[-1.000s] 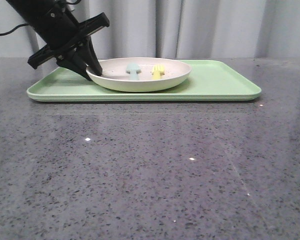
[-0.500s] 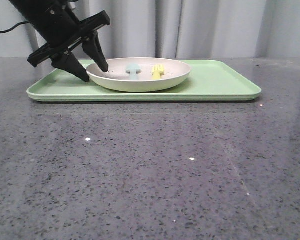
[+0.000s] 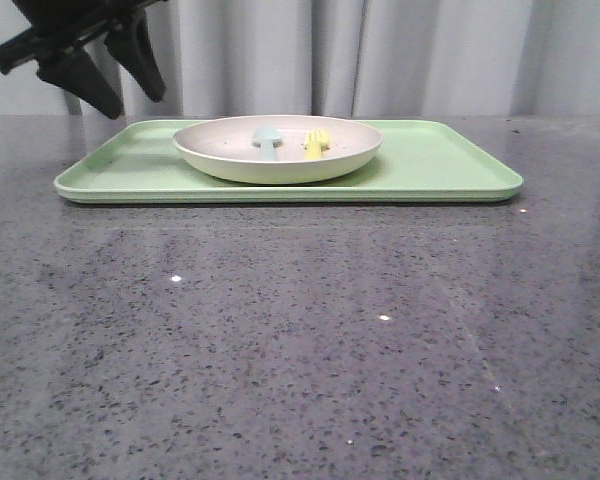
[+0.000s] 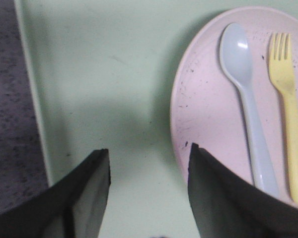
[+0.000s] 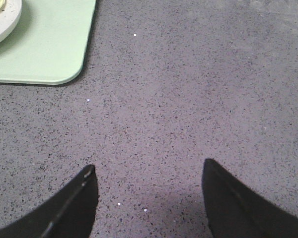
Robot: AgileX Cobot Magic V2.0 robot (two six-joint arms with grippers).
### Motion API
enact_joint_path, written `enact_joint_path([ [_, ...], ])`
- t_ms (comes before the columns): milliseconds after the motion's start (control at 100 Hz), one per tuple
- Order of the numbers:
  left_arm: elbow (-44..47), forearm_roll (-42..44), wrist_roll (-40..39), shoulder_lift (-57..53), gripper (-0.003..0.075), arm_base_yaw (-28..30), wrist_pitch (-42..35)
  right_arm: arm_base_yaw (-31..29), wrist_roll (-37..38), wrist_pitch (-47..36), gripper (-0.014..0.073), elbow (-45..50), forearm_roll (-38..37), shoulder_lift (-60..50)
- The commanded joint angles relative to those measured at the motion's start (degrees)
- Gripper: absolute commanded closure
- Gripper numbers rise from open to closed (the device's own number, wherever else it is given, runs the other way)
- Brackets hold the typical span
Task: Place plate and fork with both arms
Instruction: 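Open the left gripper and withdraw it from the plate, then move the open right gripper down over the yellow fork on the plate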
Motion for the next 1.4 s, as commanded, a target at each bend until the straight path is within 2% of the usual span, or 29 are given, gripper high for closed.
enact_joint_path([
  [0,-1.68,2.01,-0.40,-5.90,0.0362,0.40,-0.19,-0.39,-0.68,-3.72,0.0128,-1.96,-0.37,0.66],
  [360,-1.20,17.21,-0.40,-17.22,0.0362,0.40,1.43,-0.39,-0.68,-3.72,0.0128,-1.96,-0.37,0.66],
  [500,2.47,20.66,-0.40,-22.40,0.0363,0.44,0.77,-0.39,-0.68,-3.67,0.0128,-1.96,-0.37,0.66],
  [660,10.70,22.88,-0.40,-29.09,0.0363,1.93,-2.50,-0.39,-0.68,-3.67,0.0128,-1.96,-0.37,0.66],
  [1000,32.88,21.12,-0.40,-45.10,0.0363,12.88,-9.78,-0.39,-0.68,-3.67,0.0128,-1.96,-0.37,0.66],
  [1220,46.20,20.52,-0.40,-56.75,0.0363,13.55,-15.14,-0.39,-0.68,-3.67,0.0128,-1.96,-0.37,0.66],
  [1390,53.83,19.49,-0.40,-64.85,0.0363,13.55,-15.51,-0.39,-0.68,-3.67,0.0128,-1.96,-0.37,0.66],
])
